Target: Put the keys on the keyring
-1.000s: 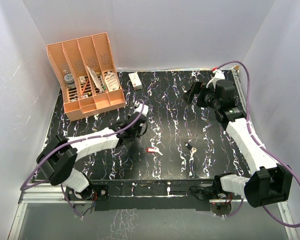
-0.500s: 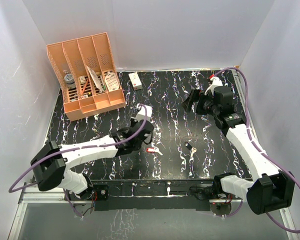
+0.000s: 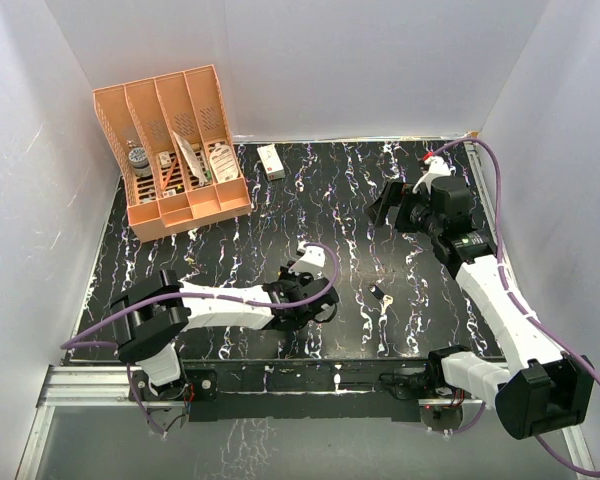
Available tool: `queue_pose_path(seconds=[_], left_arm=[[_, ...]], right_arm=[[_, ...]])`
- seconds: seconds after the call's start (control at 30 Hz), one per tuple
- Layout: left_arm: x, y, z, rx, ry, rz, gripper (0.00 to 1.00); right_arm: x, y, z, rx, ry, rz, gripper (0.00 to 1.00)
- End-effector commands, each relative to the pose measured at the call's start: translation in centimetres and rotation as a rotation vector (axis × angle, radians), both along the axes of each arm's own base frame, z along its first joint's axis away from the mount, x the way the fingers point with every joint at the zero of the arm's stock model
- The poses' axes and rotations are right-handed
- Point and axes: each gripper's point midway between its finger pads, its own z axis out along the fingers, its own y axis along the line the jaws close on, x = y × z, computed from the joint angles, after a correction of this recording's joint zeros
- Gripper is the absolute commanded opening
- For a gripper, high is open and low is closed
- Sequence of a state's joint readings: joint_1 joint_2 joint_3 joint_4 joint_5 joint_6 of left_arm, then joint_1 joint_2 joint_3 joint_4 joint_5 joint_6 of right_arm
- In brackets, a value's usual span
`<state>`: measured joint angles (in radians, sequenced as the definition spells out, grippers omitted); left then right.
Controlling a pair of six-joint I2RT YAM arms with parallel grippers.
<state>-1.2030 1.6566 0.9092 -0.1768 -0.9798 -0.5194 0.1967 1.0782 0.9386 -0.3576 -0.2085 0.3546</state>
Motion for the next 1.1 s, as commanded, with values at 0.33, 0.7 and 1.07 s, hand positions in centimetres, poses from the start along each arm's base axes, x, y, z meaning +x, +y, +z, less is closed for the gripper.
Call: queue_pose_path(seconds=[0.33,0.7,1.07], left_arm=[[-1.0,-2.9,-0.4,-0.042,-0.007,-0.009,0.00],[-1.4,-3.1,-1.6,-0.006,0.007,-0.027,0.00],[-1.5,-3.6,-1.8,0.054,0.001,-0.066,0.00]], right_arm=[[-0.2,-0.6,2.8,-0.006,-0.086,-0.026,0.98],[-0.2,-0.7,3.1,-0.010,-0.092,-0.034,0.98],[-0.1,-0.8,2.9,-0.015,-0.089,-0.037,0.98]])
